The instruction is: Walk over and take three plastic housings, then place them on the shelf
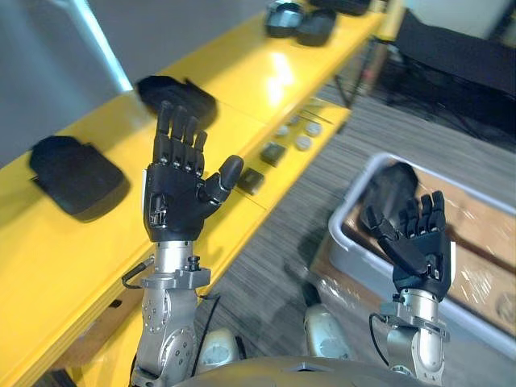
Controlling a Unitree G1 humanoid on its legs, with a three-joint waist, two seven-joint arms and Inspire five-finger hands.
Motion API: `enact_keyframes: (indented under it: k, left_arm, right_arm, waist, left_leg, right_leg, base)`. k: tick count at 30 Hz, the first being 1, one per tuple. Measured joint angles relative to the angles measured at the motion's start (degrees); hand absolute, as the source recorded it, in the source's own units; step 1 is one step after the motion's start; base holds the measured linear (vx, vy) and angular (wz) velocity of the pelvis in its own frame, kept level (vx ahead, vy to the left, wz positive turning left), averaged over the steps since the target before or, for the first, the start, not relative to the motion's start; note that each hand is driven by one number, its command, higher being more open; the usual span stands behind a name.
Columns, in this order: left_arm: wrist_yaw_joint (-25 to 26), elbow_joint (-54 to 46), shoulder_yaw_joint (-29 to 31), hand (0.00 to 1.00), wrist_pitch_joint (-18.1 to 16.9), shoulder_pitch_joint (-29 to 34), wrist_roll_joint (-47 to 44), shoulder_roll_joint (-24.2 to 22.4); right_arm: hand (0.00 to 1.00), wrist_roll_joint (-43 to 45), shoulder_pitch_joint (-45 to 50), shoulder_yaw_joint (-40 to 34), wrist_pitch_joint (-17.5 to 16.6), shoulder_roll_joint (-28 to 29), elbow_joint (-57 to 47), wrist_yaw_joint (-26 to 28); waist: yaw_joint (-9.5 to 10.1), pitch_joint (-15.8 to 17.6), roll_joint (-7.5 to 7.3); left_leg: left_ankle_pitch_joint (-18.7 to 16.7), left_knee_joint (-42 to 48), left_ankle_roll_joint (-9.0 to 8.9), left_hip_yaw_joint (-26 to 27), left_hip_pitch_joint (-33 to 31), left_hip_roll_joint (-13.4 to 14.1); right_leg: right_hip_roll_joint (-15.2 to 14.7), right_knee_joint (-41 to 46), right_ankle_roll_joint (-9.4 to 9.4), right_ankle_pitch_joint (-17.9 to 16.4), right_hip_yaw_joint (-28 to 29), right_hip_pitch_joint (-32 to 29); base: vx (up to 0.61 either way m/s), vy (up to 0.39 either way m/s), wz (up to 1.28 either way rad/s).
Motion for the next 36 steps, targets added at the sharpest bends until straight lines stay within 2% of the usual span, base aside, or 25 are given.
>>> enact_keyframes:
  k: [1, 2, 3, 4, 5, 6, 8, 9, 10, 11, 12, 13, 15, 16, 17, 18, 19, 22, 25, 27, 32, 34, 36]
  left_arm:
    - [0.7, 1.1, 0.8, 1.00, 0.0, -0.1, 1.0, 0.0]
    - [0.7, 1.6, 1.0, 1.00, 0.1, -0.1, 0.9, 0.0]
    - [0.1, 2.2, 1.3, 1.00, 0.1, -0.1, -0.1, -0.2]
    - [-1.7, 2.6, 1.1, 1.00, 0.1, -0.1, -2.3, -0.5]
    - [-2.3, 2.9, 0.9, 1.00, 0.1, -0.3, -3.1, -0.6]
    - [-3.7, 3.7, 0.3, 1.00, 0.1, -0.6, -4.7, -0.7]
    - [-5.7, 4.9, -1.5, 1.00, 0.1, -1.4, -7.5, -0.7]
    - [-6.9, 5.5, -2.6, 1.00, 0.1, -1.8, -9.7, -0.2]
    - [-7.0, 5.9, -3.6, 1.00, 1.0, -2.5, -10.6, -0.1]
    - [-6.9, 6.0, -4.5, 1.00, 1.3, -2.5, -10.6, -0.3]
    - [-6.8, 6.0, -6.2, 1.00, 1.7, -2.7, -10.2, -0.3]
    - [-6.3, 6.1, -7.9, 1.00, 2.7, -3.6, -9.6, -0.5]
    - [-5.9, 6.3, -9.3, 1.00, 3.7, -4.8, -8.0, -0.9]
    - [-5.9, 6.4, -10.0, 1.00, 3.9, -5.1, -7.7, -1.0]
    - [-5.9, 6.4, -10.1, 1.00, 3.9, -5.1, -7.7, -1.0]
    - [-5.7, 6.4, -10.0, 1.00, 3.8, -5.1, -7.7, -0.9]
    - [-5.7, 6.4, -9.9, 1.00, 3.8, -5.0, -7.7, -0.9]
    - [-5.7, 6.9, -9.7, 1.00, 3.9, -4.2, -7.7, 0.2]
    - [-6.1, 8.1, -8.7, 1.00, 4.0, -4.0, -7.7, 0.9]
    - [-6.7, 8.7, -8.6, 1.00, 4.9, -3.9, -7.7, 1.0]
    - [-9.1, 8.8, -9.0, 1.00, 7.7, -4.1, -7.2, 2.0]
    - [-9.2, 8.8, -8.9, 1.00, 7.9, -4.6, -3.4, 2.6]
    - [-9.2, 8.8, -8.8, 1.00, 8.8, -5.3, -2.5, 3.3]
  right_arm:
    - [1.00, -0.1, -1.0, 1.4, 0.0, -0.6, 0.0, 0.6]
    - [1.00, -0.1, -1.5, 2.3, 0.0, -0.8, 0.0, 0.6]
    - [1.00, -0.4, -3.0, 4.2, -0.2, -1.0, 0.7, 0.2]
    - [1.00, -1.2, -5.5, 6.4, -1.1, -1.2, 2.9, -1.8]
    - [1.00, -2.2, -7.0, 7.5, -1.4, -1.2, 4.4, -2.8]
    - [1.00, -4.8, -9.4, 9.5, -1.8, -1.3, 7.3, -5.7]
    - [1.00, -7.5, -11.1, 11.4, -1.8, -1.2, 9.7, -8.9]
    - [1.00, -9.2, -11.3, 12.2, -1.8, -1.0, 10.6, -10.1]
    - [1.00, -10.9, -11.6, 12.2, -1.3, -1.0, 11.0, -11.0]
    - [1.00, -11.4, -11.6, 12.1, -1.0, -1.7, 11.0, -11.3]
    - [1.00, -11.9, -11.5, 12.1, -0.5, -3.1, 11.0, -11.2]
    - [1.00, -11.9, -11.4, 11.2, 0.3, -4.2, 11.0, -11.2]
    - [1.00, -11.9, -10.3, 9.6, 1.5, -5.5, 11.4, -10.9]
    - [1.00, -12.5, -8.4, 8.2, 2.1, -6.8, 11.4, -10.8]
    - [1.00, -13.6, -7.7, 7.4, 2.1, -7.2, 11.3, -10.7]
    - [1.00, -14.2, -6.3, 5.8, 2.6, -7.9, 11.1, -9.7]
    - [1.00, -14.1, -5.4, 4.7, 3.4, -8.9, 11.0, -8.8]
    - [1.00, -14.0, -3.9, 3.3, 6.9, -9.4, 11.0, -5.5]
    - [1.00, -14.1, -5.4, 4.4, 11.0, -9.7, 11.7, -3.5]
    - [1.00, -14.3, -8.1, 5.2, 12.1, -9.7, 13.9, -3.7]
    - [1.00, -15.9, -19.9, 4.1, 14.3, -11.0, 22.3, -8.7]
    - [1.00, -15.9, -28.6, 1.9, 14.4, -11.3, 26.5, -13.1]
    - [1.00, -15.9, -36.2, -0.1, 14.7, -12.5, 29.0, -16.7]
  waist:
    - [-0.07, 0.0, 0.00]
    - [-0.08, -0.1, -0.07]
    - [-0.08, -0.2, -0.28]
    - [-0.09, -0.2, -0.23]
    - [0.13, -0.2, -0.23]
    - [0.47, -0.3, -0.33]
    - [1.53, -0.9, -1.24]
    - [1.57, -1.8, -2.73]
    - [1.81, -2.3, -2.64]
    - [1.88, -2.8, -1.89]
    - [1.53, -3.6, -0.64]
    - [0.44, -4.1, 0.15]
    - [-0.98, -4.2, 0.63]
    - [-2.13, -4.3, 0.67]
    - [-2.35, -4.3, 0.68]
    - [-2.57, -4.3, 0.69]
    - [-2.54, -4.3, 0.75]
    - [-2.31, -4.1, 0.65]
    - [-1.38, -4.2, 0.31]
    - [-0.26, -4.2, 0.31]
    - [1.14, -3.9, 0.03]
    - [2.16, -1.8, -0.69]
    - [3.15, 0.6, -0.81]
  left_leg:
    - [1.6, -1.4, 0.17, 2.2, 0.0, 0.8]
    - [2.7, -2.5, 0.08, 2.9, 0.1, 0.9]
    - [5.3, -5.1, -0.13, 3.8, 0.2, 1.5]
    - [8.2, -8.0, -0.84, 3.8, -0.1, 2.5]
    - [9.6, -9.5, -1.33, 3.7, -0.2, 2.9]
    - [12.3, -12.2, -2.60, 3.2, -0.8, 3.7]
    - [15.4, -14.4, -4.75, 2.4, -2.4, 4.4]
    - [16.9, -14.3, -6.42, 2.0, -4.0, 4.5]
    - [18.7, -15.3, -7.36, -0.1, -5.2, 5.1]
    - [19.3, -16.7, -8.34, -1.6, -5.5, 5.6]
    - [21.2, -19.9, -10.13, -2.2, -5.4, 6.8]
    - [22.9, -22.1, -10.34, -2.0, -5.0, 7.8]
    - [24.2, -24.1, -9.97, -2.3, -3.5, 9.1]
    - [24.6, -24.8, -9.28, -3.4, -1.8, 9.6]
    - [24.7, -24.8, -9.20, -3.9, -1.3, 9.5]
    - [23.9, -24.7, -8.14, -4.7, -0.7, 9.1]
    - [20.6, -24.6, -5.92, -6.3, -0.7, 8.2]
    - [17.6, -23.3, -7.68, -9.1, -0.9, 6.0]
    - [17.8, -22.8, -9.17, -10.3, -1.8, 4.1]
    - [18.2, -22.7, -9.87, -10.5, -2.3, 3.4]
    - [19.1, -20.7, -10.14, -13.8, -7.2, 2.4]
    - [20.2, -20.7, -9.91, -15.4, -9.5, 2.1]
    - [21.1, -20.9, -9.64, -16.8, -11.1, 1.7]
  right_leg:
    - [-0.6, 6.4, -1.78, -3.8, -2.6, -1.2]
    - [-1.5, 9.7, -2.48, -6.0, -3.7, -1.4]
    - [-3.6, 16.5, -3.73, -9.8, -5.1, -1.5]
    - [-6.3, 22.6, -4.68, -12.0, -6.6, -0.3]
    - [-7.8, 24.7, -5.05, -12.4, -7.0, 0.5]
    - [-10.5, 26.7, -5.17, -12.5, -6.9, 2.7]
    - [-13.0, 22.0, -3.90, -11.6, -5.0, 7.1]
    - [-14.2, 14.1, -0.40, -10.9, -4.5, 10.5]
    - [-12.9, 9.2, 4.68, -14.4, -5.7, 11.7]
    - [-12.0, 6.8, 5.87, -15.3, -6.1, 11.7]
    - [-10.3, 2.2, 6.96, -16.0, -7.6, 12.0]
    - [-8.8, -0.6, 7.17, -16.1, -8.3, 11.9]
    - [-6.9, -1.3, 6.88, -16.2, -7.7, 11.7]
    - [-6.0, -1.0, 6.48, -16.2, -6.9, 11.6]
    - [-5.8, -0.8, 6.31, -16.2, -6.2, 11.4]
    - [-5.9, -0.4, 5.74, -16.5, -5.4, 10.6]
    - [-6.0, -0.2, 5.50, -16.6, -4.6, 9.3]
    - [-7.3, -0.2, 5.87, -15.8, -3.8, 8.9]
    - [-9.1, -2.7, 7.03, -13.6, -4.2, 9.5]
    - [-9.9, -4.7, 7.45, -11.9, -5.1, 9.9]
    - [-10.7, -11.0, 7.89, -6.9, -9.2, 11.5]
    - [-10.7, -13.6, 7.69, -4.9, -11.3, 11.8]
    - [-10.7, -14.5, 7.50, -4.1, -12.5, 11.7]
  base:
    - [-0.26, -0.010, -0.97]
    - [-0.19, -0.069, -0.69]
    - [-0.12, -0.149, -0.34]
    - [-0.10, -0.187, -0.26]
    - [-0.09, -0.259, -0.13]
    - [-0.11, -0.327, -0.06]
    - [-0.12, -0.400, -0.01]
    - [-0.14, -0.542, -0.17]
    - [-0.12, -0.450, -0.37]
    - [-0.10, -0.416, -0.78]
    - [-0.04, -0.335, -0.86]
    - [-0.05, -0.374, -0.80]
    - [-0.04, -0.207, -0.61]
    - [-0.04, -0.138, -0.67]
    - [-0.06, -0.114, -0.75]
    - [-0.07, -0.024, -0.67]
    - [-0.08, 0.009, -0.64]
    - [-0.09, 0.095, -0.27]
    - [-0.08, 0.103, 0.03]
    - [-0.07, 0.091, 0.08]
    - [-0.07, 0.055, 0.28]
    - [-0.12, 0.033, 0.30]
    - [-0.17, 0.013, 0.35]
